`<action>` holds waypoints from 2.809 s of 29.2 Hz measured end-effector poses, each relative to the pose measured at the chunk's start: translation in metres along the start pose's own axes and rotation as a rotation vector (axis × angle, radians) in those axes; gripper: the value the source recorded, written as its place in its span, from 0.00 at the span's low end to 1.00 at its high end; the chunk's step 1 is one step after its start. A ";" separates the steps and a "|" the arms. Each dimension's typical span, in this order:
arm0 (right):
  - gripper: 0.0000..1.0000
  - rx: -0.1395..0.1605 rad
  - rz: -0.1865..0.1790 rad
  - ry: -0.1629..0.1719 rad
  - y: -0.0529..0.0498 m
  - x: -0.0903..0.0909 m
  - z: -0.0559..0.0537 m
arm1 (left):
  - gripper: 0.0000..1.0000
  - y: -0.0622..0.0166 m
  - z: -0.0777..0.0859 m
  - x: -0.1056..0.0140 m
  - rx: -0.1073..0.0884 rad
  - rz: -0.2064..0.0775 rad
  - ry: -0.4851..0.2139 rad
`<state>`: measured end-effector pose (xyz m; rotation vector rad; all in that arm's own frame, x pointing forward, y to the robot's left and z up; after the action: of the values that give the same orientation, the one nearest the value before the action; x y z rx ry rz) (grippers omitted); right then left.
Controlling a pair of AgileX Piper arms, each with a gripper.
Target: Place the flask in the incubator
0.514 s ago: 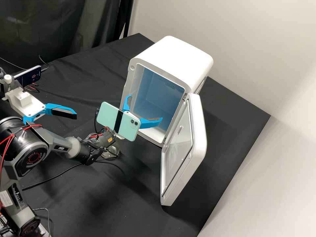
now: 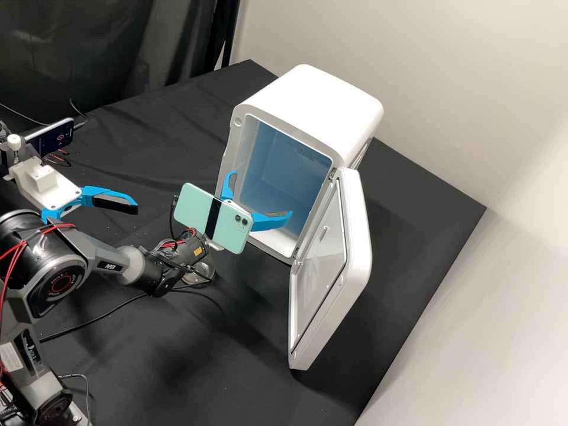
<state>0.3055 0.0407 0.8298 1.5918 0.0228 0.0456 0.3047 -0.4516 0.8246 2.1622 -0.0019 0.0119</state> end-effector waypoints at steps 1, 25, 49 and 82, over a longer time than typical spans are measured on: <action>1.00 0.000 0.000 0.000 0.000 0.000 0.000 | 1.00 -0.0026 -0.001 -0.002 0.000 -0.009 0.002; 1.00 0.000 0.000 0.000 0.000 0.000 0.000 | 1.00 -0.0118 -0.049 -0.074 -0.039 -0.073 0.169; 1.00 0.000 0.000 0.000 0.000 0.000 0.000 | 1.00 -0.0194 -0.076 -0.079 -0.085 -0.123 0.287; 1.00 -0.095 -0.069 0.104 -0.010 -0.068 0.010 | 1.00 -0.0176 -0.078 -0.080 -0.087 -0.119 0.291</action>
<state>0.2377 0.0285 0.8185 1.4913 0.1549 0.0747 0.2240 -0.3775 0.8526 2.0524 0.2891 0.2529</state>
